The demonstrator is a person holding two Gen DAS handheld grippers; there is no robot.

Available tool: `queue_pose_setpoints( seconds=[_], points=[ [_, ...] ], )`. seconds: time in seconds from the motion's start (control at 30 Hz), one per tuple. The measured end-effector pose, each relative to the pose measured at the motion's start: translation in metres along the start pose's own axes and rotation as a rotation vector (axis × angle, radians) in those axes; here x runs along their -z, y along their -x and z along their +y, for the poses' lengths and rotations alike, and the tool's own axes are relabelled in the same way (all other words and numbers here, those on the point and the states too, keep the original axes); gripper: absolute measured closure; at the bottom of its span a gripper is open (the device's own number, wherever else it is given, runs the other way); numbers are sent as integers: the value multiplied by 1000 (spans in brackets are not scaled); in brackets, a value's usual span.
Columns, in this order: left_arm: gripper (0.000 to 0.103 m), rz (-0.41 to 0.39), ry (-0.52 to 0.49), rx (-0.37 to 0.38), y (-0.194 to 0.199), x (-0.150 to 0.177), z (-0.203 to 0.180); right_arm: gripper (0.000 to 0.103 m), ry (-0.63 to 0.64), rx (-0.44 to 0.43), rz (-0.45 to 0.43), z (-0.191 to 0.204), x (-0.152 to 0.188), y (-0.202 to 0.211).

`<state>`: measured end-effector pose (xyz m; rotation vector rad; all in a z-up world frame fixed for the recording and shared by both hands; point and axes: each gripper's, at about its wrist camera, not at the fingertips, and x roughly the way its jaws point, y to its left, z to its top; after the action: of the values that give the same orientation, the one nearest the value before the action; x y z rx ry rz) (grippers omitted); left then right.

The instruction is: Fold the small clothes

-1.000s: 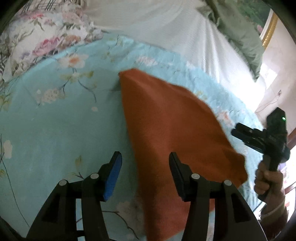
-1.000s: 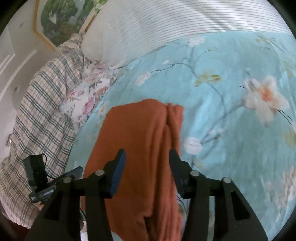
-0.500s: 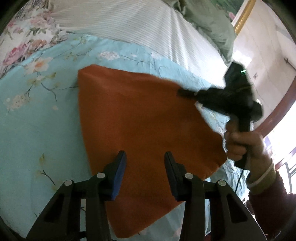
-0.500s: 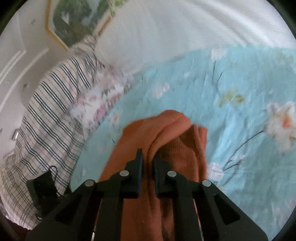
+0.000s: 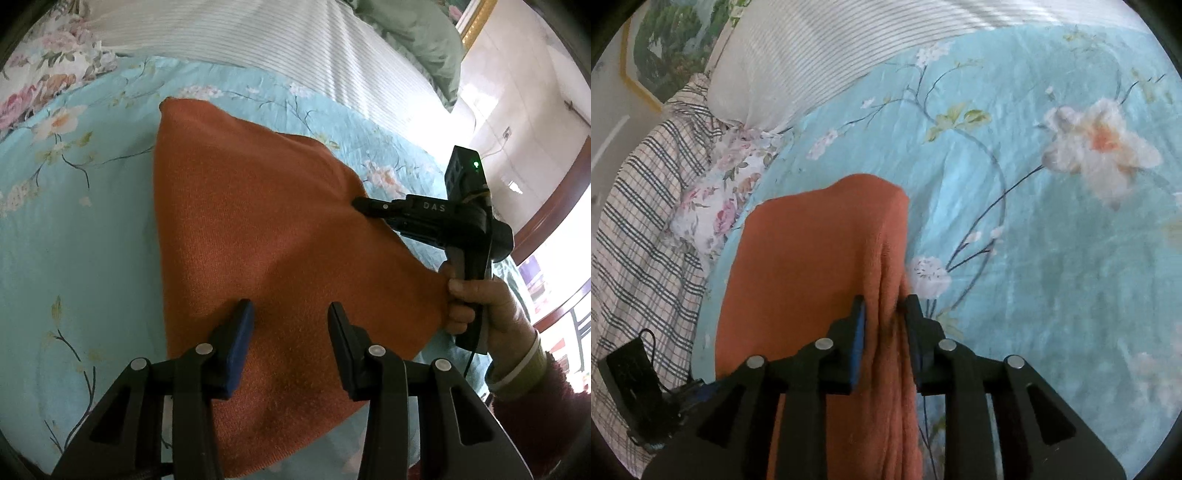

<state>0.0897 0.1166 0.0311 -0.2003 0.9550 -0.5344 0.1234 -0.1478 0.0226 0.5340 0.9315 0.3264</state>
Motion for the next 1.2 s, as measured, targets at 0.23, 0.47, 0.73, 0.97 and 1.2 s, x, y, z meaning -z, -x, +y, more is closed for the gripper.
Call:
queue_pose_setpoints(
  seconds=[0.23, 0.47, 0.73, 0.97, 1.2],
  points=[
    [56, -77, 104, -62, 21, -41, 37, 80, 85, -99, -64, 49, 6, 33],
    [46, 19, 285, -15, -37, -106, 100, 80, 64, -121, 53, 43, 29, -14],
    [81, -20, 271, -86, -78, -172, 117, 83, 44, -167, 39, 28, 31, -14],
    [78, -135, 254, -210, -33, -179, 114, 81, 31, -98, -15, 35, 24, 3],
    [77, -138, 128, -61, 5, -109, 58, 85, -27, 30, -35, 37, 2, -27]
  ],
)
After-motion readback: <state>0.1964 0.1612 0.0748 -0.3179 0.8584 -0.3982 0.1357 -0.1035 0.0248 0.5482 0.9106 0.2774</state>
